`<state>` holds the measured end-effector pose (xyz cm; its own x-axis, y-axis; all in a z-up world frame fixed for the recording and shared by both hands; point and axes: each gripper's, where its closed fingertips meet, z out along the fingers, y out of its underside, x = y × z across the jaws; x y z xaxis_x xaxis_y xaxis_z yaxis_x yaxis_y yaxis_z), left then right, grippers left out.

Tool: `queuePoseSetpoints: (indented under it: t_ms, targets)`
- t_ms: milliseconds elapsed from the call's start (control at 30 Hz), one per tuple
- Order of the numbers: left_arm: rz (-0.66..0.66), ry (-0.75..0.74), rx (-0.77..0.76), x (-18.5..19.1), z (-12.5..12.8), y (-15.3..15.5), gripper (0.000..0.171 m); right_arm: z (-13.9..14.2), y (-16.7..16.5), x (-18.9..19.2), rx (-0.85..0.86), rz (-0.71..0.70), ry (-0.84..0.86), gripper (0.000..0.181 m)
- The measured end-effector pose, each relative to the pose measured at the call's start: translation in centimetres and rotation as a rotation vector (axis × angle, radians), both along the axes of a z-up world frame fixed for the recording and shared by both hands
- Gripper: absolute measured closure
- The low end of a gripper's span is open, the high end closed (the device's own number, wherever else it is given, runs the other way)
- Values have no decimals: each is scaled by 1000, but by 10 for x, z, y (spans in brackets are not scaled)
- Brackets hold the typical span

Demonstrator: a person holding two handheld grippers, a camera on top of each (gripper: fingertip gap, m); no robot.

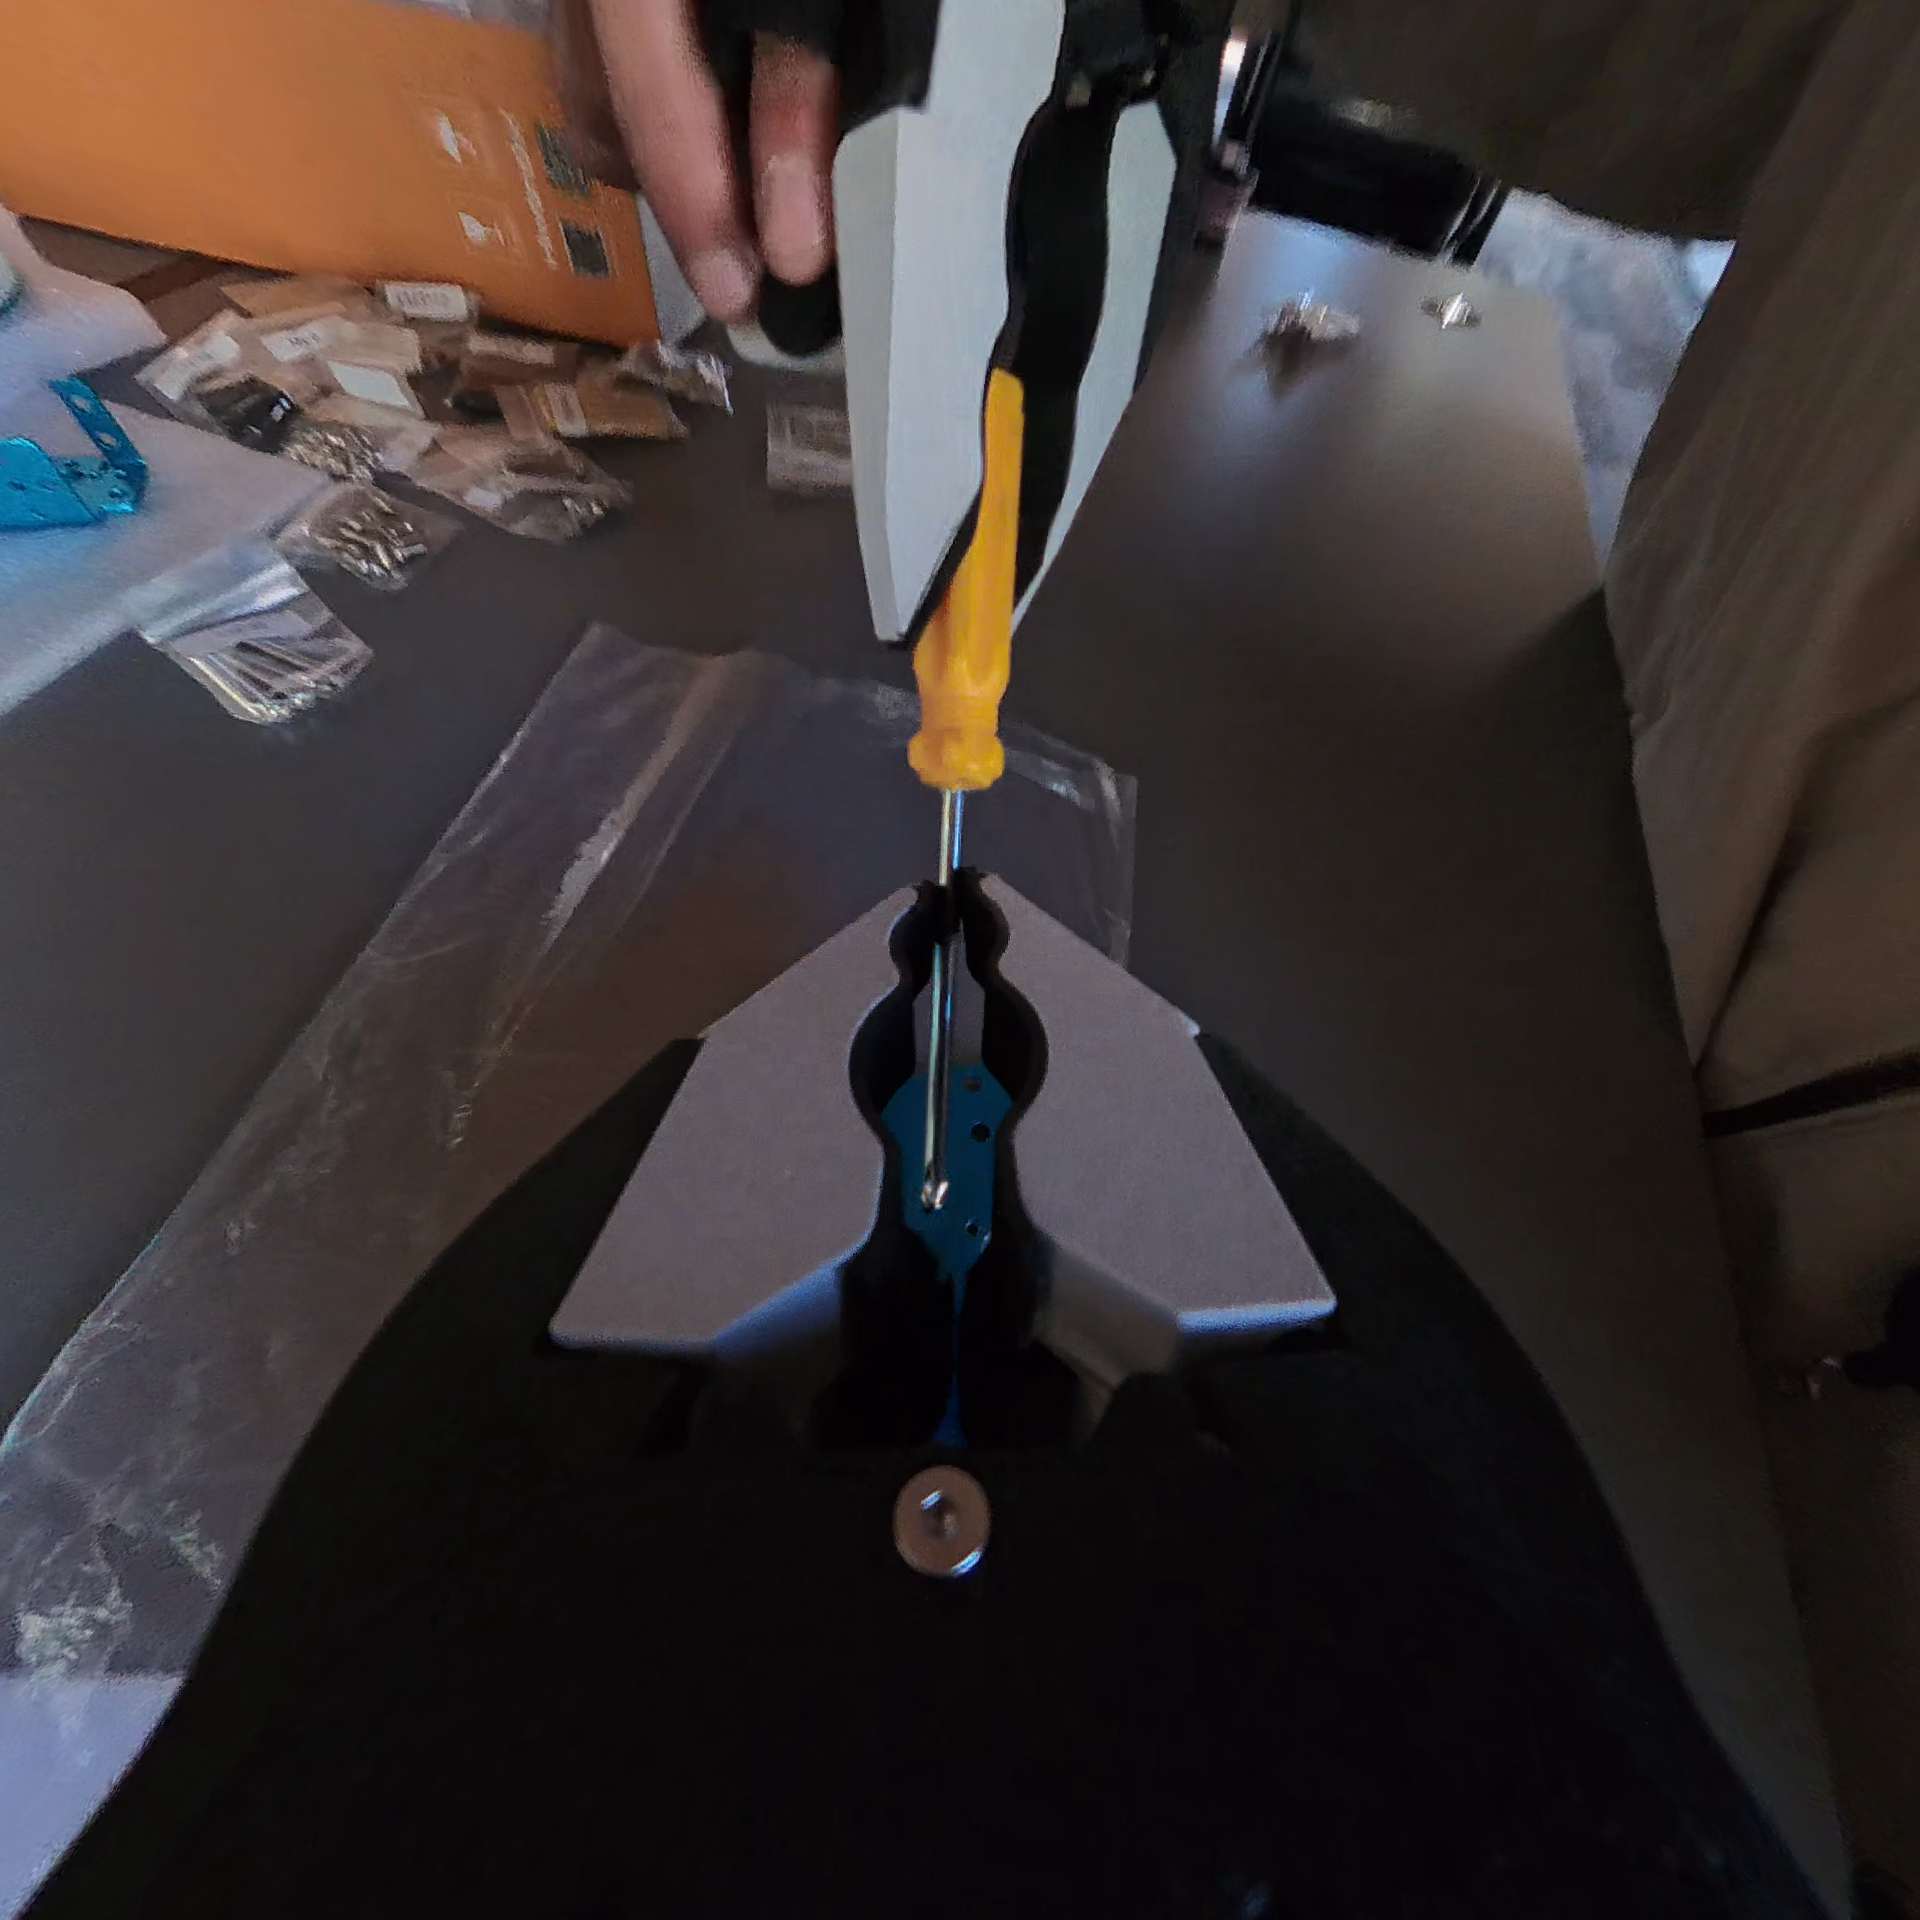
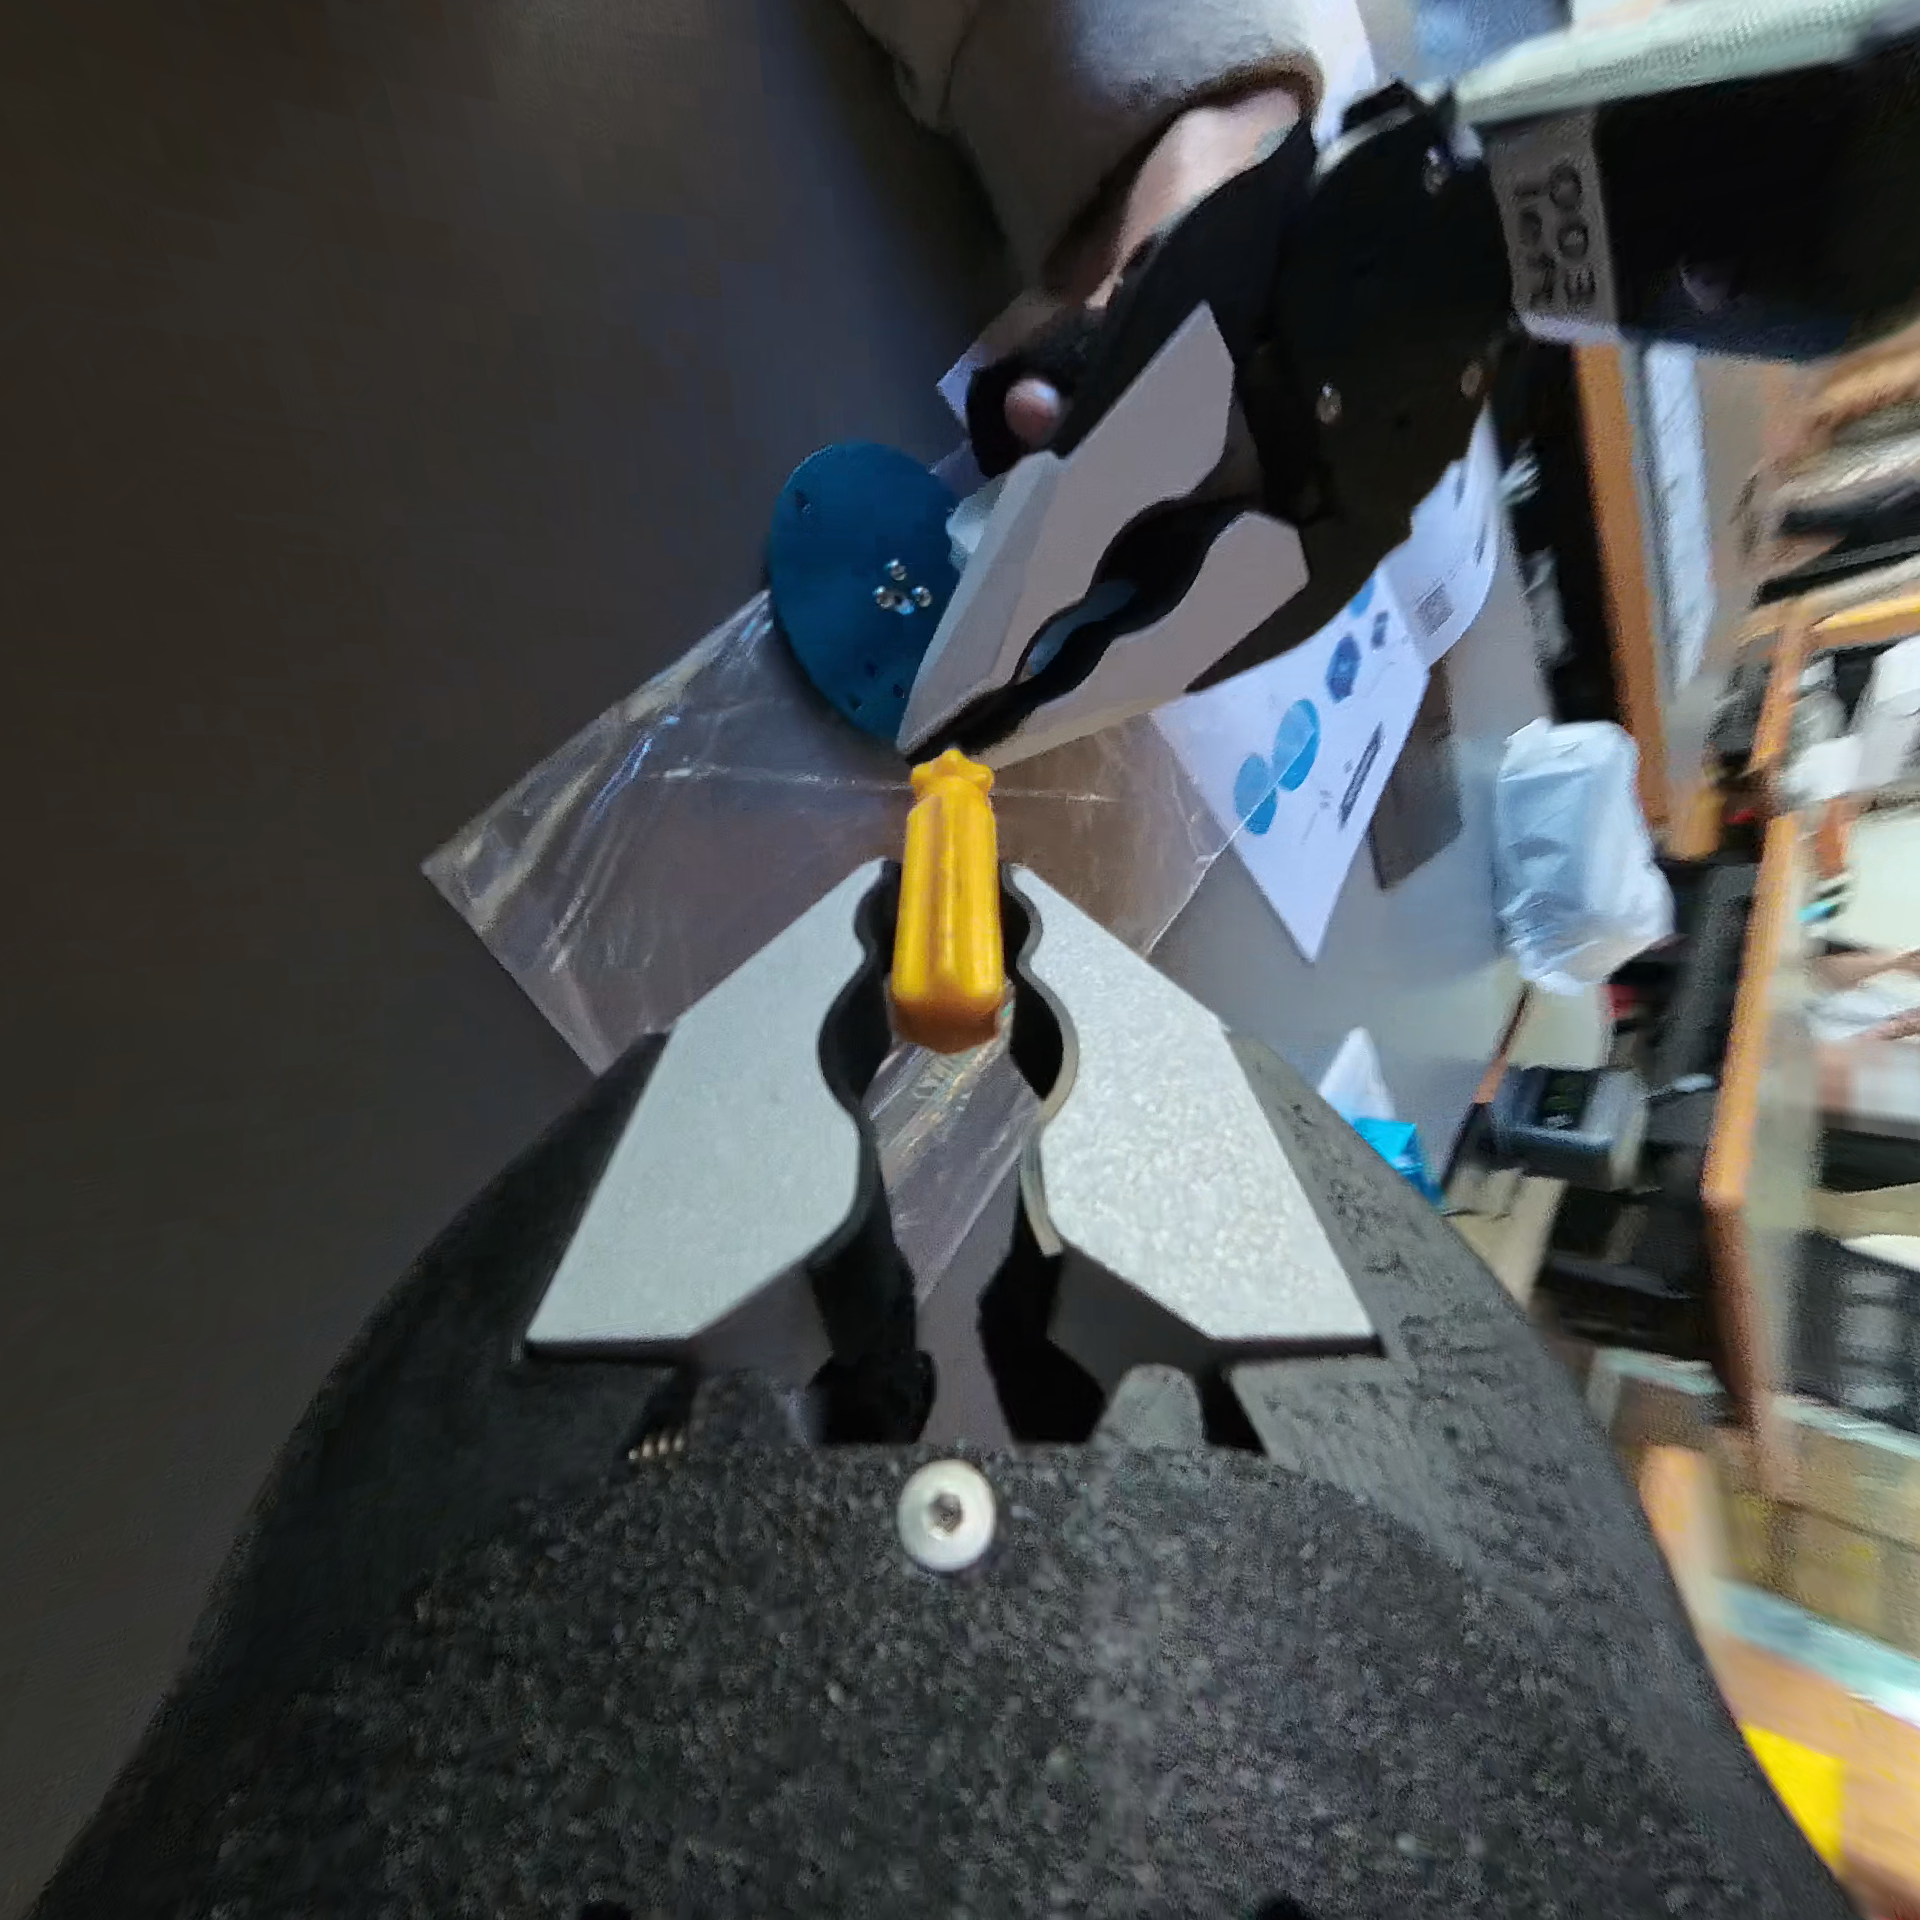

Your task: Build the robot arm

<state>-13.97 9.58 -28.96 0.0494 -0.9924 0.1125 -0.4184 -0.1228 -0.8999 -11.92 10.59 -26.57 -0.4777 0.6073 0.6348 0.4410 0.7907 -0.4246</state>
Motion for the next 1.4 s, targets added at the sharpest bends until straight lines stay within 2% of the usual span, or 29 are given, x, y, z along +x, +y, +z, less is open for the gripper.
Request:
queuePoseSetpoints:
  t_ms: [33,100,167,233,333,433,533,667,767,933,1000,1067,1167,1300,1400]
  targets:
    - [7,-40,-22,-3,7,2,165,5,1,-2,-83,-38,-13,164]
    - [91,-102,-65,-16,22,17,137,18,3,-4,-253,-104,-22,164]
    - [218,-198,-132,-39,42,34,136,25,8,-4,-335,-173,-30,164]
    - [371,-232,-184,-68,49,44,137,25,9,2,-368,-208,-80,164]
    - [577,-117,-205,-101,25,37,137,29,6,7,-366,-234,-150,164]
    - [673,-62,-226,-109,6,12,137,37,3,3,-401,-258,-176,164]
    - [706,-110,-170,-104,10,-10,137,41,4,0,-466,-294,-133,164]
    - [755,-232,-3,-106,29,-18,139,40,4,0,-700,-389,-21,164]
    - [735,-297,28,-103,39,-24,139,46,-4,-1,-909,-427,99,164]
    - [660,-303,31,-100,41,-36,139,46,-10,-4,-1064,-507,330,165]
    - [675,-258,3,-101,34,-34,139,47,-12,-5,-1106,-533,456,165]
    - [729,-125,-61,-107,13,-29,138,46,-14,-4,-1135,-568,552,165]
    - [742,29,-161,-105,-12,-26,131,34,-20,-3,-1100,-639,540,165]
    - [735,51,-245,-93,-15,-15,122,19,-18,4,-1065,-704,557,165]
    - [721,144,-251,-89,-23,-3,121,27,-15,11,-1060,-690,595,165]
